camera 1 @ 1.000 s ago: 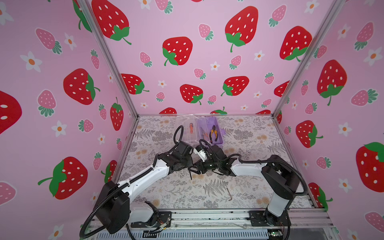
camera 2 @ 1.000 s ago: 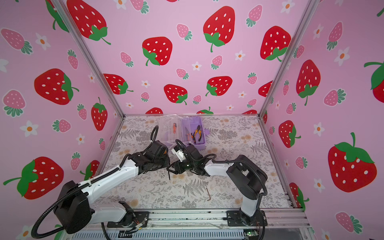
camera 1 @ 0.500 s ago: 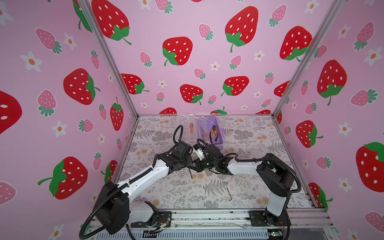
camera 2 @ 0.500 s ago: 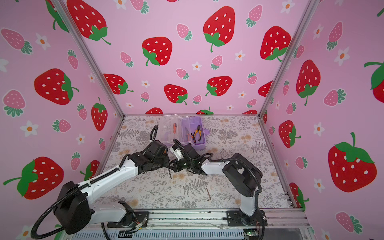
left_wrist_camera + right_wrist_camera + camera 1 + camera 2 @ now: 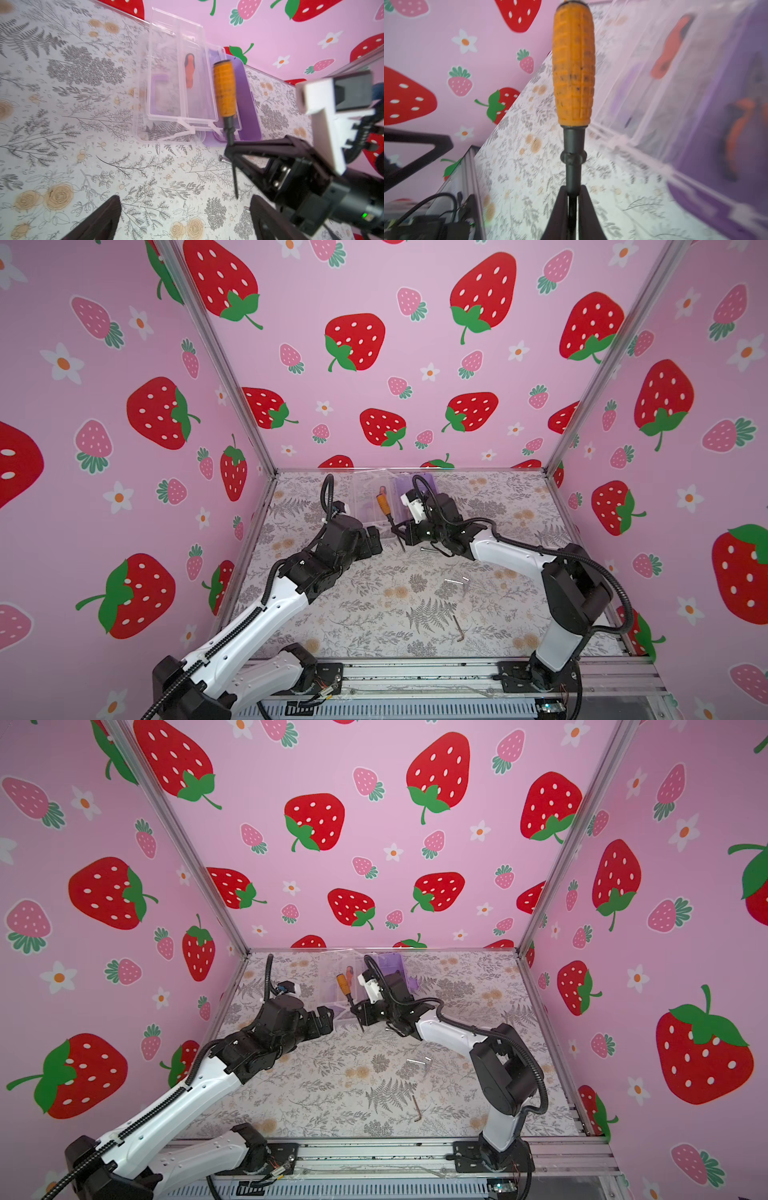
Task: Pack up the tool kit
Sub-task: 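Close the right gripper on the screwdriver shaft while the left gripper opens, then lower the wooden-handled screwdriver into the box tray and open the right gripper, then move the right gripper down to the silver bolt beside the box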
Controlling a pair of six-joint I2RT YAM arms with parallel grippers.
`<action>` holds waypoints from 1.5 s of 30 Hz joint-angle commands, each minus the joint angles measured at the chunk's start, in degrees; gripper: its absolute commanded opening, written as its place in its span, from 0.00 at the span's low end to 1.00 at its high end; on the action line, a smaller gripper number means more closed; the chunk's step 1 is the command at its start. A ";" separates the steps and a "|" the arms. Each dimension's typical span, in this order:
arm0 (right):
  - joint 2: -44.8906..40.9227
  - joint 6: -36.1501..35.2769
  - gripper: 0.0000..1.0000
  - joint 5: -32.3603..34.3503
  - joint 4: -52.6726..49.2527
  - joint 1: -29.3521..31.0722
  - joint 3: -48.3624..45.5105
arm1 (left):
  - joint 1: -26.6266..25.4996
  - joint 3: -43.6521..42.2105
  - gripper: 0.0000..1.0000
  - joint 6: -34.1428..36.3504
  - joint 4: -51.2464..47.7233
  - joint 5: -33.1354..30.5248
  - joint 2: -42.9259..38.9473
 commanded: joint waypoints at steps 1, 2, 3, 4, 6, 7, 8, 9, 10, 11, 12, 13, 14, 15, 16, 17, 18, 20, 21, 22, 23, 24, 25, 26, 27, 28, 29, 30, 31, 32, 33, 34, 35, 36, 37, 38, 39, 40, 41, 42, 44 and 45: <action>-0.19 -3.70 0.00 5.45 -5.20 -2.41 5.18 | 1.33 -2.79 0.99 0.79 -2.78 -3.15 -1.83; 1.05 -3.92 0.00 6.35 -6.20 -3.01 7.31 | 1.65 -4.03 0.99 0.51 -2.88 -2.82 -2.36; 2.73 -4.12 0.00 7.52 -7.81 -3.63 9.62 | 2.23 -5.00 0.99 0.25 -3.14 -2.45 -2.67; 4.14 -4.50 0.00 8.72 -9.22 -4.02 11.72 | 2.69 -5.90 0.99 0.17 -3.28 -2.10 -2.96; 7.11 -5.29 0.00 12.18 -12.26 -4.60 15.87 | 4.06 -7.51 0.99 -0.15 -3.82 -0.95 -3.35; 8.30 -5.29 0.00 12.71 -13.05 -4.88 17.44 | 4.49 -8.17 0.99 -0.25 -4.05 -0.50 -3.47; 9.67 -5.27 0.00 12.58 -13.83 -5.30 19.07 | 5.07 -8.81 0.99 -0.22 -4.20 -0.13 -3.67; 11.10 -5.08 0.00 12.69 -14.77 -5.50 20.93 | 5.57 -9.53 0.99 -0.21 -4.28 0.29 -3.88; 12.42 -4.86 0.00 12.92 -15.95 -5.59 22.76 | 6.09 -10.07 0.99 -0.20 -4.33 0.70 -3.98; 14.06 -4.76 0.00 13.01 -17.83 -5.63 25.12 | 6.76 -10.65 0.99 -0.20 -4.31 1.20 -4.04; 15.49 -4.70 0.00 13.24 -19.09 -5.62 26.89 | 7.36 -11.01 0.99 -0.23 -4.33 1.79 -4.02; 16.50 -4.36 0.00 13.49 -19.53 -5.64 28.08 | 7.95 -11.39 0.99 -0.28 -4.20 2.47 -3.95; 17.35 -4.07 0.00 13.84 -19.60 -5.64 28.70 | 8.59 -11.65 0.99 -0.37 -4.13 3.09 -3.86; 18.15 -3.86 0.00 13.98 -19.45 -5.69 29.03 | 9.07 -11.77 0.99 -0.46 -3.95 3.67 -3.72; 18.83 -3.65 0.00 14.32 -19.30 -5.69 29.48 | 9.38 -11.97 0.99 -0.54 -3.85 4.07 -3.59; 19.79 -3.62 0.00 14.39 -19.29 -5.69 30.21 | 9.51 -12.02 0.99 -0.70 -3.64 4.44 -3.44; 20.81 -3.69 0.00 14.23 -19.61 -5.77 31.09 | 9.61 -12.11 0.99 -0.55 -3.26 4.98 -3.34; 22.68 -3.71 0.00 14.19 -19.98 -5.91 32.74 | 9.70 -12.17 0.99 -0.63 -2.83 5.61 -2.83; 23.48 -3.58 0.00 14.08 -20.25 -5.95 33.58 | 9.75 -12.11 0.99 -0.64 -2.84 5.93 -2.64; 24.30 -3.62 0.00 13.99 -20.37 -5.95 34.09 | 9.74 -12.03 0.99 -0.72 -2.75 6.14 -2.31; 24.94 -3.38 0.00 13.80 -20.56 -5.95 34.58 | 9.72 -12.07 1.00 -0.75 -2.76 6.30 -2.11; 25.51 -3.20 0.00 13.54 -20.48 -5.95 34.80 | 9.79 -12.15 1.00 -0.83 -2.84 6.47 -1.87; 25.86 -2.97 0.01 13.19 -20.38 -5.99 34.83 | 9.77 -12.20 1.00 -0.80 -2.77 6.60 -1.80; 26.22 -2.79 0.03 12.87 -20.28 -5.95 34.77 | 9.77 -12.32 1.00 -0.94 -2.76 6.77 -1.70; 26.57 -2.62 0.05 12.49 -20.14 -5.95 34.82 | 9.76 -12.38 1.00 -0.94 -2.67 6.93 -1.73; 26.80 -2.41 0.08 12.06 -20.14 -5.95 34.77 | 9.72 -12.51 1.00 -1.04 -2.57 7.04 -1.61; 27.03 -2.21 0.13 11.69 -20.07 -5.95 34.76 | 9.71 -12.70 1.00 -1.15 -2.52 7.22 -1.59; 27.26 -1.97 0.17 11.42 -19.93 -5.96 34.77 | 9.73 -12.78 1.00 -1.23 -2.48 7.39 -1.44; 27.37 -1.87 0.20 11.32 -19.88 -5.95 34.76 | 9.76 -12.79 1.00 -1.32 -2.36 7.55 -1.34; 27.39 -1.78 0.23 11.18 -19.68 -5.95 34.75 | 9.83 -12.74 1.00 -1.32 -2.40 7.74 -1.30; 27.39 -1.77 0.24 11.02 -19.63 -5.95 34.67 | 9.80 -12.75 1.00 -1.42 -2.27 7.99 -1.14; 27.39 -1.87 0.26 10.74 -19.62 -5.96 34.75 | 9.76 -12.75 1.00 -1.43 -2.29 8.29 -1.04; 27.31 -2.07 0.29 10.64 -19.69 -5.95 34.88 | 9.76 -12.69 1.00 -1.33 -2.23 8.73 -1.09; 27.02 -2.36 0.31 10.41 -19.78 -5.95 35.04 | 9.79 -12.81 1.00 -1.18 -2.06 9.29 -1.17; 26.58 -2.61 0.32 10.36 -19.85 -5.95 34.98 | 9.75 -12.93 0.99 -0.93 -1.75 10.00 -1.28; 25.77 -2.94 0.33 10.40 -20.10 -5.95 34.97 | 9.71 -13.07 0.99 -0.74 -1.34 10.77 -1.31; 24.72 -3.29 0.33 10.64 -20.31 -5.95 34.71 | 9.74 -13.41 0.99 -0.57 -0.82 11.75 -1.38; 23.47 -3.80 0.33 11.07 -20.39 -5.95 34.12 | 9.70 -13.71 0.97 -0.56 -0.27 12.57 -1.17; 21.41 -4.40 0.33 11.71 -20.15 -5.95 32.84 | 9.54 -14.18 0.96 -0.55 0.34 13.50 -1.00; 19.01 -5.09 0.33 12.72 -19.56 -5.95 30.85 | 9.20 -14.56 0.93 -0.58 0.79 14.04 -0.67; 13.08 -6.34 0.33 15.04 -17.38 -5.95 25.18 | 8.28 -15.10 0.89 -0.73 1.28 14.25 0.10; 9.33 -6.96 0.34 16.43 -15.44 -5.95 21.27 | 7.62 -15.37 0.86 -0.74 1.59 14.17 0.62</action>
